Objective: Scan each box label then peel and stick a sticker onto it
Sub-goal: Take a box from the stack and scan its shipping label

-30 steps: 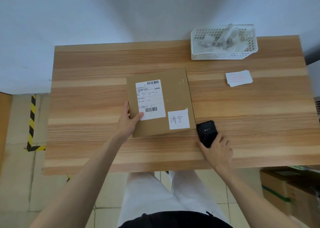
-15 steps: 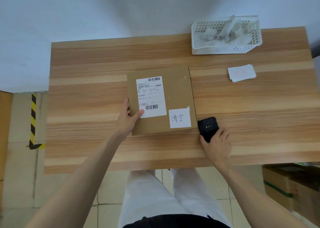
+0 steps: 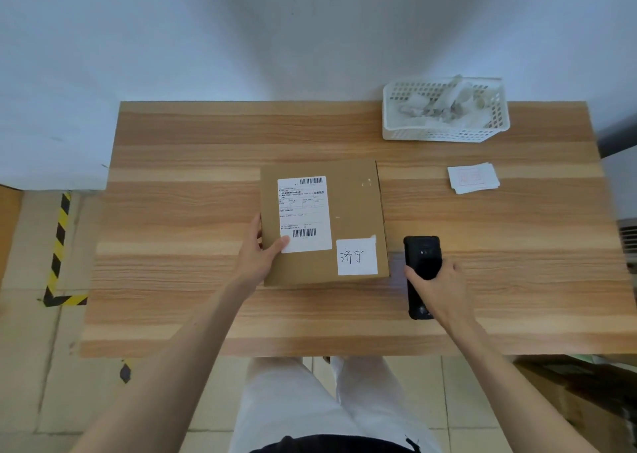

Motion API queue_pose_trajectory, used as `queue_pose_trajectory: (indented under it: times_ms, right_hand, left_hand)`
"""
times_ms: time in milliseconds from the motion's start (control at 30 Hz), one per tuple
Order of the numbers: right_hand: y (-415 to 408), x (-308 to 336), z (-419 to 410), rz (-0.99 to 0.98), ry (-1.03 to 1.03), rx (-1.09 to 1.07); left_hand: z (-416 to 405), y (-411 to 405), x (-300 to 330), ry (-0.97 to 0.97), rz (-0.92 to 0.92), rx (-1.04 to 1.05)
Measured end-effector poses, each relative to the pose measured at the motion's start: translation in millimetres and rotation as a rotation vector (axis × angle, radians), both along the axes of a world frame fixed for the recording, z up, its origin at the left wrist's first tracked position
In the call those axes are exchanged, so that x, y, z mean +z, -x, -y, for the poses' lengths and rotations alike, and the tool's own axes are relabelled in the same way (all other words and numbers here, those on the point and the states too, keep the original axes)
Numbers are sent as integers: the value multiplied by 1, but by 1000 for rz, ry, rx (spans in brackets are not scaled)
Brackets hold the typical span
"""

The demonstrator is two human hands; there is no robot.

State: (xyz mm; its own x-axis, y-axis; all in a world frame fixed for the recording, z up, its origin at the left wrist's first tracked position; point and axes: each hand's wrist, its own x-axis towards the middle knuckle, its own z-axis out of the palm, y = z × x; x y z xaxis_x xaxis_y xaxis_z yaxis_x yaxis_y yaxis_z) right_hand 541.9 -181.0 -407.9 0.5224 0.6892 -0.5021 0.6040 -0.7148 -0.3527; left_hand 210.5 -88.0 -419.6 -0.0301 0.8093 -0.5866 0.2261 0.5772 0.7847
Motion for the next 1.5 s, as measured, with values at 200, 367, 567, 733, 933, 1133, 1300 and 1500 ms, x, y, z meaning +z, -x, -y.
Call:
queue_pose_trajectory:
  times_ms: [200, 367, 567, 733, 933, 1133, 1300, 1500]
  right_hand:
    - [29, 74, -50, 47, 41, 230]
    - [70, 129, -75, 91, 124, 522]
    - [95, 158, -78, 185, 140, 660]
    - [95, 164, -80, 212, 149, 664]
    - [91, 162, -82, 256, 124, 689]
    - [86, 161, -82, 287, 131, 718]
    - [64, 142, -81, 226, 134, 620]
    - [7, 70, -61, 184, 129, 383]
  left_hand:
    - [-2, -6, -1, -6, 2, 26]
    - [-4, -8, 1, 11, -1, 42]
    - [-4, -6, 2, 28, -12, 30]
    - [-4, -9, 6, 6, -15, 25]
    - [-4, -10, 5, 14, -15, 30]
    - [-4, -8, 3, 11, -25, 13]
    - [-5, -8, 2, 28, -20, 19]
    - [-4, -6, -3, 25, -27, 4]
